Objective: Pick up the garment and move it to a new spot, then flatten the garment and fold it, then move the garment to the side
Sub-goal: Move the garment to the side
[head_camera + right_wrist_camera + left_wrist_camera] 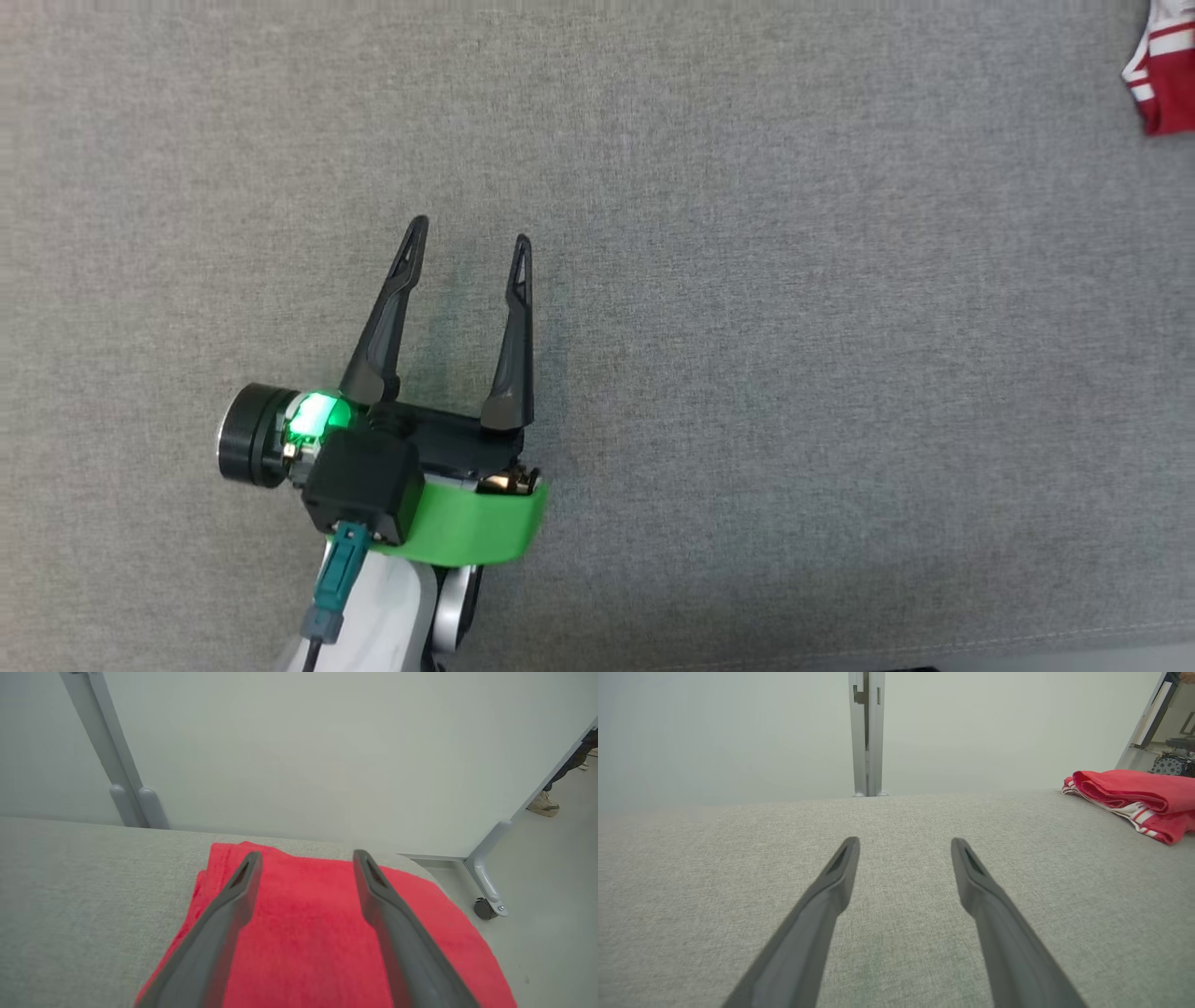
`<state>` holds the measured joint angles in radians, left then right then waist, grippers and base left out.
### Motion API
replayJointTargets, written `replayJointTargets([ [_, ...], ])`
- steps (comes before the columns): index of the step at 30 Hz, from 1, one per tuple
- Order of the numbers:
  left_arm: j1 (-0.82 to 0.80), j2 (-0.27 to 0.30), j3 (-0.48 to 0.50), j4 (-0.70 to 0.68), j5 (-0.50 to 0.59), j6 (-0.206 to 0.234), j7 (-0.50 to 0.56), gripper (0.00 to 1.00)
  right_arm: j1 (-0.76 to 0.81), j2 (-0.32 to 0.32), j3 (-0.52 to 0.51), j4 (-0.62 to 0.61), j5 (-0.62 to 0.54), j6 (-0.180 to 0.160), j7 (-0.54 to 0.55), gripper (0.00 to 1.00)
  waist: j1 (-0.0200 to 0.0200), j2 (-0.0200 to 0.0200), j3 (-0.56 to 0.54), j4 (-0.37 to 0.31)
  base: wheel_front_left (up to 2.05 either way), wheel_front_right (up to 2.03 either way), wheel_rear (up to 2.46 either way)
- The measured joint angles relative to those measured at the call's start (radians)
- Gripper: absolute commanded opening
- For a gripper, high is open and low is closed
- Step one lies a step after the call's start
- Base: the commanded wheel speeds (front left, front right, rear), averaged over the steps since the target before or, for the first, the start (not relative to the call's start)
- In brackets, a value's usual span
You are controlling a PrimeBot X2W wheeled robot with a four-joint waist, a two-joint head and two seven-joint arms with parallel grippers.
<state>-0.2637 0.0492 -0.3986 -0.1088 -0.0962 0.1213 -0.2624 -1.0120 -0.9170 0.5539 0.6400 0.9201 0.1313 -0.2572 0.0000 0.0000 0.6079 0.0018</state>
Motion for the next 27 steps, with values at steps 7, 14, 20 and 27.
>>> replayJointTargets([
  [7,0.075,0.0,0.047,0.044,-0.021,0.01,0.0,1.0,0.218,0.251,-0.194,-0.158,-0.22,0.0,-0.005,1.0,-0.0001,0.0,-0.122,-0.015,0.0,0.0,0.0],
  [14,0.167,0.0,0.107,0.096,-0.089,0.014,0.0,1.0,0.486,0.502,-0.316,-0.322,-0.444,0.0,-0.005,1.0,-0.0001,0.0,-0.267,-0.033,0.0,0.0,0.0],
  [20,0.229,0.0,0.158,0.103,-0.113,0.006,0.0,1.0,0.635,0.639,-0.379,-0.419,-0.554,0.0,-0.006,1.0,-0.0001,0.0,-0.387,-0.05,0.0,0.0,0.0],
  [27,0.307,0.0,0.185,0.078,-0.088,-0.018,0.0,1.0,0.825,0.715,-0.405,-0.51,-0.666,0.0,-0.006,1.0,-0.0001,0.0,-0.515,-0.058,0.0,0.0,0.0],
])
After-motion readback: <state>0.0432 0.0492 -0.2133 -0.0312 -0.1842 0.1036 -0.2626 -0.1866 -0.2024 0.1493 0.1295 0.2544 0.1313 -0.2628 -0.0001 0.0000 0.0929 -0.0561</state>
